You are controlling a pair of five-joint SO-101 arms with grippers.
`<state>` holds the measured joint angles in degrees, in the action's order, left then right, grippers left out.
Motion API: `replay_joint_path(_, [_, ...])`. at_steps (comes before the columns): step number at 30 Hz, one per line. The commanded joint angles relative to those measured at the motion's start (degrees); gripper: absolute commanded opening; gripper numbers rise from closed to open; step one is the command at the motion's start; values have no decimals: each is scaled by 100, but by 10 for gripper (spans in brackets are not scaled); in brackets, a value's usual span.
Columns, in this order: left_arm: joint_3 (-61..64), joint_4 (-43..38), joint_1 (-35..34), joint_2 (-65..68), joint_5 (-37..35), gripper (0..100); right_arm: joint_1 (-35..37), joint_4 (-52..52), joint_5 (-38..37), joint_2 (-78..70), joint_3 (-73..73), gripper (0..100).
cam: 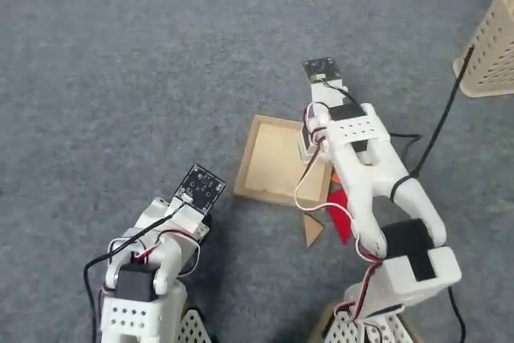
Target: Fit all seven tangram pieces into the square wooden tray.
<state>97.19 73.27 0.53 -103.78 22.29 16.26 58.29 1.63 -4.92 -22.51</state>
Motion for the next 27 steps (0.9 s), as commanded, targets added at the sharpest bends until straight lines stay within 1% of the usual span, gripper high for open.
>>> replay_joint_path(1, [-66, 26, 9, -70, -44, 176, -48, -75, -237, 101, 26, 161])
replay_joint_path(7, [-66, 26, 9, -70, -44, 176, -57, -66, -290, 57, 26, 159])
replay_joint_path(15, [-66, 26, 9, -70, -44, 176, -31, -48, -290, -716, 334, 156])
replay_joint_path(17, [-66, 26, 9, -70, -44, 176, 22, -48, -308, -708, 404, 121])
replay_joint_path(21, [-66, 26, 9, -70, -44, 176, 426, -84, -879, -629, 492, 37])
replay_joint_path(24, [-66, 26, 9, -70, -44, 176, 681, -57, -993, -593, 615, 30])
replay_joint_path(27, [-66, 26, 9, -70, -44, 176, 769, -40, -967, -593, 800, 29])
